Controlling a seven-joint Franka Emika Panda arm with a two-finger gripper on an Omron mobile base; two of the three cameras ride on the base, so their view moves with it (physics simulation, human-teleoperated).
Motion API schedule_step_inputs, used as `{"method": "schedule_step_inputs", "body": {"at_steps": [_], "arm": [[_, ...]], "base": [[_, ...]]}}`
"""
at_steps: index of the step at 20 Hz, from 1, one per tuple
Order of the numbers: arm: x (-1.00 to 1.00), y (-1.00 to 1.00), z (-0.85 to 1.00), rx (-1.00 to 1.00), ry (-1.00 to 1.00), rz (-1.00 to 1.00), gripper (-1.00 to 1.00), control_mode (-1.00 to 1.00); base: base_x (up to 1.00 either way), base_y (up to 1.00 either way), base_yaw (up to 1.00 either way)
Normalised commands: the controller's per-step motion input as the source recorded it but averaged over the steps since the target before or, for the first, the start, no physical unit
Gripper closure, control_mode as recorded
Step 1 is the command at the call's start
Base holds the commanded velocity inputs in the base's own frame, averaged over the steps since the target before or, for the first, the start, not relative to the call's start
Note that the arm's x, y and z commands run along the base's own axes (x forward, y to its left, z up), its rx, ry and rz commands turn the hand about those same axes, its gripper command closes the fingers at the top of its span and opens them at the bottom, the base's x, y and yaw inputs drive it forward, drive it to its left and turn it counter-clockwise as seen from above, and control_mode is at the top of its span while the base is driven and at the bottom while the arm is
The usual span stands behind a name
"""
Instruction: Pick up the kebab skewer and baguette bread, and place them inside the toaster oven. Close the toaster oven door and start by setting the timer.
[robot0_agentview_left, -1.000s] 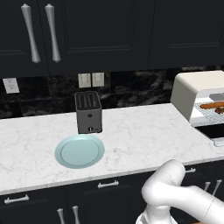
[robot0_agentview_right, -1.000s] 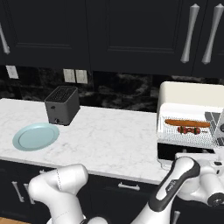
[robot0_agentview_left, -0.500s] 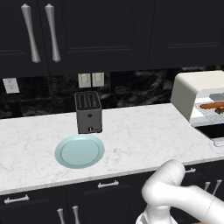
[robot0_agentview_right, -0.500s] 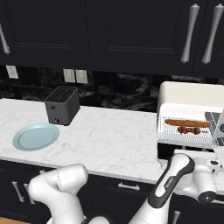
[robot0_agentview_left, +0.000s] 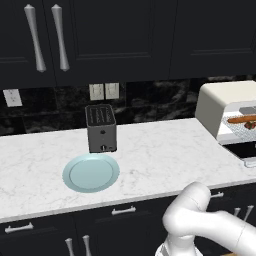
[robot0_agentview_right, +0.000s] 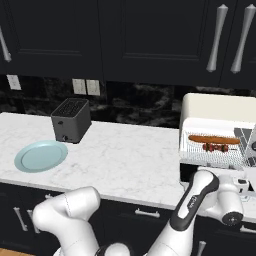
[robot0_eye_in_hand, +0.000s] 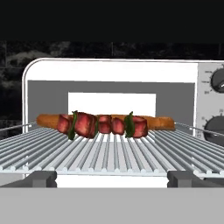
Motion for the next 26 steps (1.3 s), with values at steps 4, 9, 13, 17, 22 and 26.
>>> {"method": "schedule_step_inputs", "body": {"at_steps": [4,9,13,17,22,26], "arm": [[0.16,0.0,0.0,0.0,0.0,0.0,-1.0,-1.0],[0.23,0.0,0.0,0.0,0.0,0.0,-1.0,-1.0],[0.27,0.0,0.0,0.0,0.0,0.0,-1.0,-1.0],[0.28,0.0,0.0,0.0,0.0,0.0,-1.0,-1.0],[0.26,0.0,0.0,0.0,0.0,0.0,-1.0,-1.0],[0.26,0.0,0.0,0.0,0.0,0.0,-1.0,-1.0]], "base": [[0.0,0.0,0.0],[0.0,0.0,0.0],[0.0,0.0,0.0],[0.0,0.0,0.0],[0.0,0.0,0.0],[0.0,0.0,0.0]]}}
